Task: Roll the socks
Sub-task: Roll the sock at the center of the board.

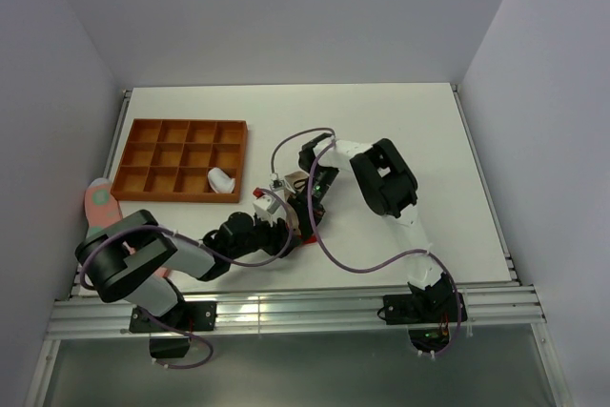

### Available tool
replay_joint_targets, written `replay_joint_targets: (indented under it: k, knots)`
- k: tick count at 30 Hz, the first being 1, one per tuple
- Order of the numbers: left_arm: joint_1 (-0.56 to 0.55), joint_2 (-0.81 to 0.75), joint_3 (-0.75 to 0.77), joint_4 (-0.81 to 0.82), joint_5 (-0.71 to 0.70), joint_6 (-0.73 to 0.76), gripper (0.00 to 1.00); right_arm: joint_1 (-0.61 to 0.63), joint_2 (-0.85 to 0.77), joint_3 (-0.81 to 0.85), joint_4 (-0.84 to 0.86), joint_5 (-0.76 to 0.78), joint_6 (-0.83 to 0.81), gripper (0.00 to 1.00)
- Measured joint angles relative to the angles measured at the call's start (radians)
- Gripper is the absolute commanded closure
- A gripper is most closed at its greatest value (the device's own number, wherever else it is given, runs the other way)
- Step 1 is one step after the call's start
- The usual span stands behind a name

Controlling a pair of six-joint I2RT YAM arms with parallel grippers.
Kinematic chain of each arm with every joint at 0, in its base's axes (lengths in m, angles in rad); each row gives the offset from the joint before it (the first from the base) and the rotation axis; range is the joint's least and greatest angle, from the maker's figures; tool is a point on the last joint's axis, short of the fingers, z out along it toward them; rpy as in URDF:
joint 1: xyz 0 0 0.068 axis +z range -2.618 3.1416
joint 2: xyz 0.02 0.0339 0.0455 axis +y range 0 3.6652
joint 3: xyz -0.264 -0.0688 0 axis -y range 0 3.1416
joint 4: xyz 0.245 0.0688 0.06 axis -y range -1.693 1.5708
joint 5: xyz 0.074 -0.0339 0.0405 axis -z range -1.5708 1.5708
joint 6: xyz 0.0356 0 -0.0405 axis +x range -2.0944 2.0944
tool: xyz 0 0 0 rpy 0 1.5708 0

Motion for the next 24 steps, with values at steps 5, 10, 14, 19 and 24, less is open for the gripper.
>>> replay_joint_targets:
  k: [5, 10, 14, 19, 24]
  knots:
    - [0.001, 0.015, 0.003, 0.003, -0.001, 0.0, 0.49, -0.005, 0.0, 0.0, 0.0, 0.0, 0.0, 0.73]
    - [0.001, 0.038, 0.024, -0.007, -0.013, -0.002, 0.58, -0.006, 0.0, 0.0, 0.0, 0.001, 0.0, 0.73]
    - [0.001, 0.049, 0.036, -0.01, -0.027, -0.012, 0.76, -0.007, 0.0, 0.0, 0.001, 0.002, 0.0, 0.74]
    - [-0.002, 0.049, 0.047, -0.032, -0.032, -0.039, 0.96, -0.007, -0.001, -0.006, 0.005, 0.008, 0.012, 0.74]
    - [-0.019, 0.054, 0.103, -0.128, -0.049, -0.093, 1.0, -0.01, -0.03, -0.06, 0.043, 0.025, 0.061, 0.73]
